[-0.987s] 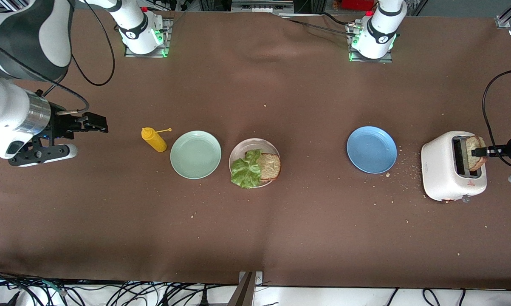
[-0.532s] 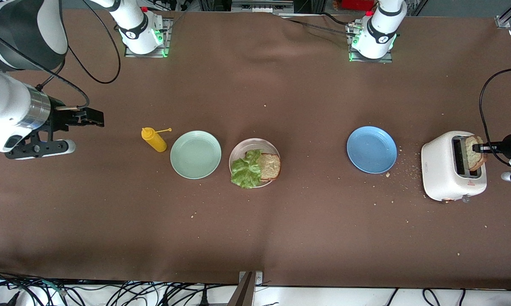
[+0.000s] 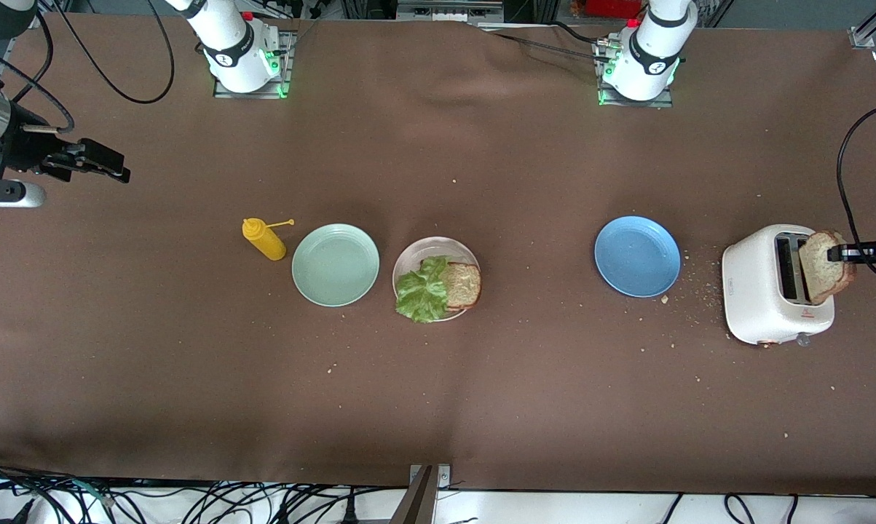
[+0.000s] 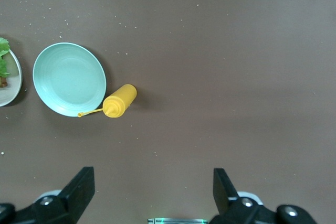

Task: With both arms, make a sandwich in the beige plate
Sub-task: 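Grasp the second toast slice with the left gripper and lift it out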

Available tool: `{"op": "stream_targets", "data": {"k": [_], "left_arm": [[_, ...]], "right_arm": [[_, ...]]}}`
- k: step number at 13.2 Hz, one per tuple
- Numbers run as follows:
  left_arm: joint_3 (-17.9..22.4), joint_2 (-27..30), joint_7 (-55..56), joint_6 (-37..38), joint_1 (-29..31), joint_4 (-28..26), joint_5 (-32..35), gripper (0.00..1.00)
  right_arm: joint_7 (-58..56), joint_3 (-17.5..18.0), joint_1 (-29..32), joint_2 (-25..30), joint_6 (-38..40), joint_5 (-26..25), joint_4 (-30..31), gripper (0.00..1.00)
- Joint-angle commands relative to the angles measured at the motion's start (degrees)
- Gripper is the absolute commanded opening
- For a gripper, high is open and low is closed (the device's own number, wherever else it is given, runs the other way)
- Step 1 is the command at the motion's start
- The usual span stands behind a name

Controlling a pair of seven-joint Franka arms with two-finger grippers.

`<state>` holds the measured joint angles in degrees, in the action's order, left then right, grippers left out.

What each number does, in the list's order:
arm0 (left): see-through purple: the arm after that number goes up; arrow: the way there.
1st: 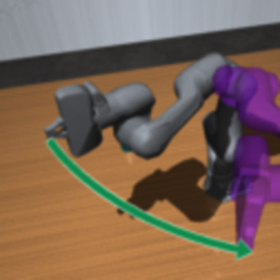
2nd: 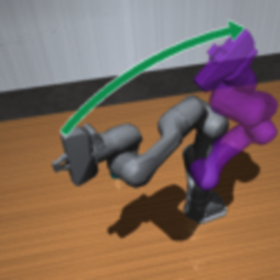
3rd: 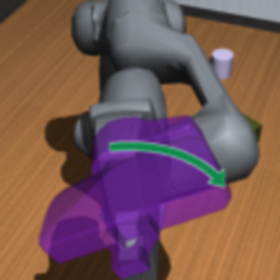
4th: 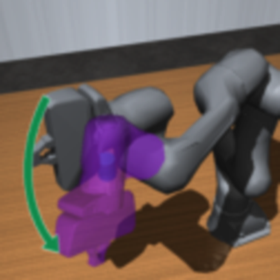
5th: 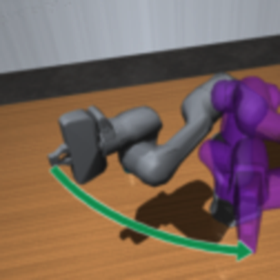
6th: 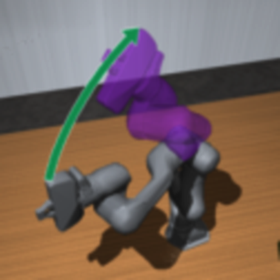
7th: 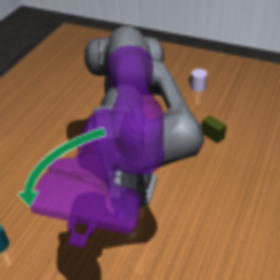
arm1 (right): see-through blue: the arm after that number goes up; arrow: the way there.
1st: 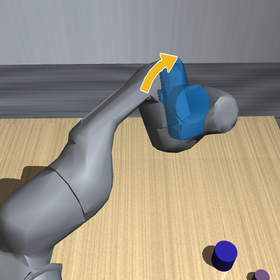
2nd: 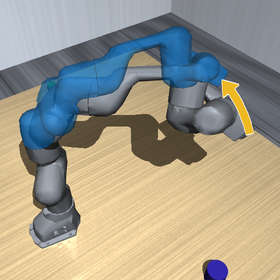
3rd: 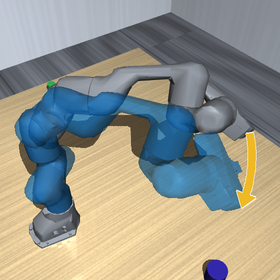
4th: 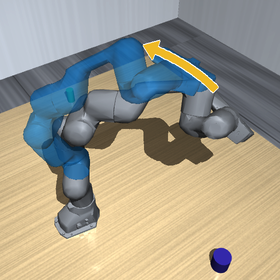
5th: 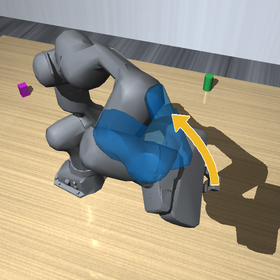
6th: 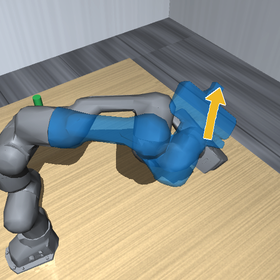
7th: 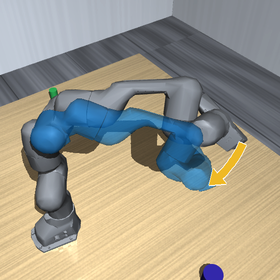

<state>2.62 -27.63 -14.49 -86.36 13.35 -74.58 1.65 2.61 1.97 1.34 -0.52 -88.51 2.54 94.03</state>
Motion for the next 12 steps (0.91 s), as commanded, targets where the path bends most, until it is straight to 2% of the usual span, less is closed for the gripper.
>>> {"op": "stream_targets", "data": {"k": [1, 4, 6, 9, 12], "left_arm": [[-0.5, 0.7, 1.0, 4.6, -1.7, 4.8, 1.2, 0.0], [-0.7, 0.9, 2.0, 7.2, -5.8, 5.8, 0.8, 0.0], [-0.5, 0.9, 5.8, 8.1, -10.2, 5.8, 0.1, 0.0], [-0.3, 0.4, 12.0, 8.1, -14.2, 5.7, -9.5, 0.0], [-0.3, -2.6, 12.8, 7.0, -18.4, 5.4, -23.0, 0.0]], "right_arm": [[1.5, 3.6, 3.1, 2.4, -1.5, -1.2, 1.9, 1.0], [1.7, 3.6, 1.2, 3.2, -1.0, -5.5, 1.0, 1.0], [2.1, 3.2, 1.1, 3.7, 0.1, -4.8, 1.4, 1.0], [2.2, 1.2, 0.9, 4.5, -0.6, -1.7, 2.4, 1.0], [2.0, -0.6, 0.6, 4.9, -7.1, -1.7, 5.2, 1.0]]}}
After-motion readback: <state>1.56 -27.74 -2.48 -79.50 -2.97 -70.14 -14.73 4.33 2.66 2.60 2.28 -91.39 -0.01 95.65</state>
